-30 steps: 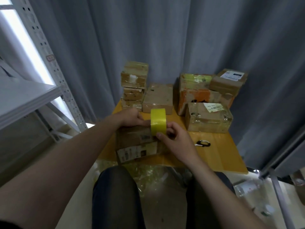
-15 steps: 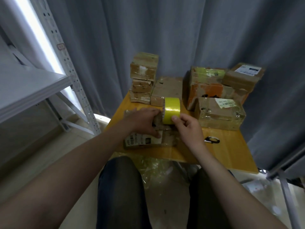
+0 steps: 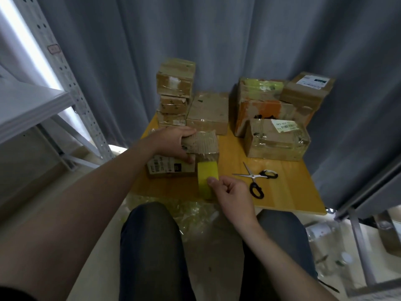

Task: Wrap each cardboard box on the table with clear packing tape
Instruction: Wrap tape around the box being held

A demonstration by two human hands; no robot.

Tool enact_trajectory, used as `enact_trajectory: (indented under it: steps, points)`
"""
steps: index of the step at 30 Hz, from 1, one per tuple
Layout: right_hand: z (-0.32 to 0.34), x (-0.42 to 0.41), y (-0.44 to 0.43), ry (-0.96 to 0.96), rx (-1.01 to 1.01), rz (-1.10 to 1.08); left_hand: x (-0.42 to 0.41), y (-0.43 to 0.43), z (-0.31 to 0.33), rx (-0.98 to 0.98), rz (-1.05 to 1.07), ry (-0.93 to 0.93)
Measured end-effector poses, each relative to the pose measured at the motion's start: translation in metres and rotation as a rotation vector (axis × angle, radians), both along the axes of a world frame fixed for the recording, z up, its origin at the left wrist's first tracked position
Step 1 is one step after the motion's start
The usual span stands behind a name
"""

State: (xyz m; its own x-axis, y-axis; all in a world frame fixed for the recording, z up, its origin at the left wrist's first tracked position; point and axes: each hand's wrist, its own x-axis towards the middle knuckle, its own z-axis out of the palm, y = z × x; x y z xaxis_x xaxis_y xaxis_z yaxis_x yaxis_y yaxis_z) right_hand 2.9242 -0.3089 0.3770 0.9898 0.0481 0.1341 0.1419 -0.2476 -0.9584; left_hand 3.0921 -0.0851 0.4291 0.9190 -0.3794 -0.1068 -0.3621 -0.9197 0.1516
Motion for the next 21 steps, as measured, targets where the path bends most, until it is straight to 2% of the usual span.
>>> enact_trajectory:
  steps: [8,10,13,14,16,17,19,21]
  points:
    - [-0.016,0.006,0.007,0.050,0.018,0.006,-0.013,-0.003,0.004,0.016,0.015,-0.039]
    - [-0.023,0.008,0.005,0.074,0.040,0.013,-0.029,-0.007,0.006,0.064,0.051,-0.151]
    - [-0.033,0.011,0.002,0.120,0.104,0.030,-0.060,-0.023,0.009,0.233,0.133,-0.420]
    - [-0.033,0.010,0.001,0.125,0.117,0.036,-0.070,-0.029,0.008,0.218,0.146,-0.483]
    - [-0.029,0.010,-0.002,0.118,0.126,0.027,-0.093,-0.041,0.005,0.017,0.187,-0.530]
    - [-0.025,0.010,-0.006,0.100,0.121,0.018,-0.104,-0.045,0.001,-0.126,0.227,-0.482]
    - [-0.016,0.015,-0.020,0.035,0.042,-0.056,-0.117,-0.050,-0.011,-0.363,0.366,-0.238]
    - [-0.011,0.028,-0.045,-0.040,-0.250,-0.225,-0.121,-0.054,-0.025,-0.507,0.497,0.005]
